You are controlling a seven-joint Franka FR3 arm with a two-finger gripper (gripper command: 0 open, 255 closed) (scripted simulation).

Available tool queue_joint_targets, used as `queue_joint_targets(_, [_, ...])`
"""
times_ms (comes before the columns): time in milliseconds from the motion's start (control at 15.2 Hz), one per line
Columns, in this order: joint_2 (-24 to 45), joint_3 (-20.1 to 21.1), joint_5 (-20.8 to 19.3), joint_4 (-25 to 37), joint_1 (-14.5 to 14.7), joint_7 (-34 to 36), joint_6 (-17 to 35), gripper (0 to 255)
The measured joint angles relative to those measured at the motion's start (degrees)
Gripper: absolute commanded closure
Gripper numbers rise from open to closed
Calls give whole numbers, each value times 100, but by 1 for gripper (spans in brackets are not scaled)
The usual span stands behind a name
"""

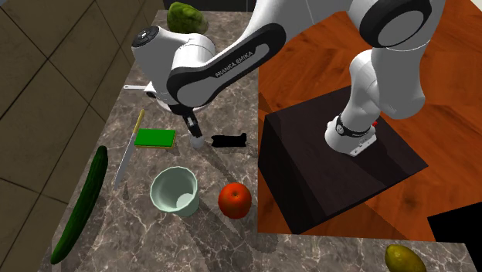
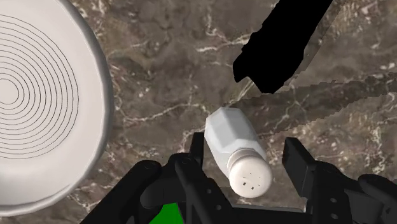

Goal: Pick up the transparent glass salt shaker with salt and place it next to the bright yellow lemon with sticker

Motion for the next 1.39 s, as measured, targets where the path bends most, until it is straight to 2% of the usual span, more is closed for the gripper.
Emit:
queue_joint_targets(594, [-3, -1, -1, 0, 0, 1, 1, 255])
queue_joint_targets(1386, [-274, -34, -92, 484, 8, 75, -746, 255])
